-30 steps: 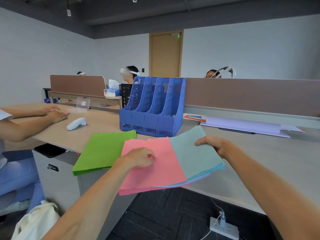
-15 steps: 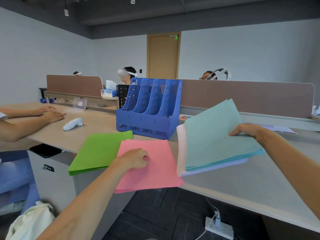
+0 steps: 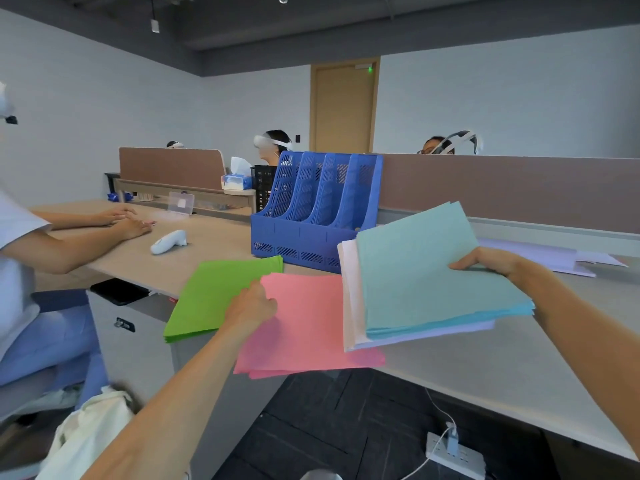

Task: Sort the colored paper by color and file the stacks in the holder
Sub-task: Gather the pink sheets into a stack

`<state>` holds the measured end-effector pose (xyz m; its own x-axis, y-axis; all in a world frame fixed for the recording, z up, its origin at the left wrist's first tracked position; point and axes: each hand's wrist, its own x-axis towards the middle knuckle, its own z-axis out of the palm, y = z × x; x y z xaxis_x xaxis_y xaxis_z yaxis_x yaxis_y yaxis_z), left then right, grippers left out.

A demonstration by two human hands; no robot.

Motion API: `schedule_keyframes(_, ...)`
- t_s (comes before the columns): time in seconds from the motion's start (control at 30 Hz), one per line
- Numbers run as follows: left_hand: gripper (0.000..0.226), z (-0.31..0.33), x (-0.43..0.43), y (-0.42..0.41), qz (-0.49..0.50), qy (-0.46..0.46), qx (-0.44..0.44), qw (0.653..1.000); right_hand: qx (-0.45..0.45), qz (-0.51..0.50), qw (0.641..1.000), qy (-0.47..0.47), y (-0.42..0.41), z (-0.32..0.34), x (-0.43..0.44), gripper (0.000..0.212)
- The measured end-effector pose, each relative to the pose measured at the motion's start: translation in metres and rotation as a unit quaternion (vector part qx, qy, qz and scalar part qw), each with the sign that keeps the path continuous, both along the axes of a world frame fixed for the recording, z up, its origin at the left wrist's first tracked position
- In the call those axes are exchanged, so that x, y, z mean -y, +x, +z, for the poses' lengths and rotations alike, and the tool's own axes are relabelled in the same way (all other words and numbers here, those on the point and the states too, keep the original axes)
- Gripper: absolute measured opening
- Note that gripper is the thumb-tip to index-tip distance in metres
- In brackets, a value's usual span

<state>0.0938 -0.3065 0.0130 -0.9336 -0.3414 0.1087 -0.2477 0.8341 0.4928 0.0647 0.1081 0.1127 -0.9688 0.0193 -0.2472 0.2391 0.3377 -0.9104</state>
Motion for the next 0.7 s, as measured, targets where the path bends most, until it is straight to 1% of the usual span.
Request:
schedule_keyframes(0.13, 0.044, 0.008, -0.003, -0.002, -0.005, 0.007, 0.011, 1.0, 0.007, 0.021, 1.0, -0.009, 0.004, -0.01, 0.021, 0.026)
schedule_keyframes(0.27, 0.041, 0.01, -0.003, -0.004, -0.011, 0.011, 0.009, 1.0, 0.006, 0.044, 0.998, -0.037, 0.001, -0.021, 0.03, 0.023)
schedule_keyframes(0.33, 0.04, 0.009, -0.001, -0.006, -0.015, 0.017, 0.009, 1.0, 0.009, 0.056, 0.997, -0.047, -0.002, -0.025, 0.032, 0.029)
schedule_keyframes(0.4, 0.04, 0.007, 0.0, -0.007, -0.025, 0.031, 0.011, 0.999, 0.024, 0.05, 0.997, -0.045, -0.007, -0.03, 0.032, 0.042)
schedule_keyframes(0.43, 0.039, 0.006, 0.0, -0.008, -0.03, 0.038, 0.008, 0.999, 0.028, 0.044, 0.998, -0.044, -0.008, -0.032, 0.033, 0.045)
schedule_keyframes(0.57, 0.039, 0.003, -0.002, -0.01, -0.047, 0.062, -0.008, 0.997, 0.032, 0.037, 0.997, -0.065, -0.009, -0.043, 0.036, 0.039)
schedule_keyframes(0.67, 0.041, 0.001, -0.008, -0.008, -0.061, 0.022, -0.016, 0.998, 0.044, 0.035, 0.996, -0.065, -0.01, -0.055, 0.041, 0.023)
schedule_keyframes(0.7, 0.042, 0.0, -0.011, -0.007, -0.073, 0.001, -0.021, 0.997, 0.051, 0.04, 0.997, -0.048, -0.011, -0.06, 0.043, 0.024)
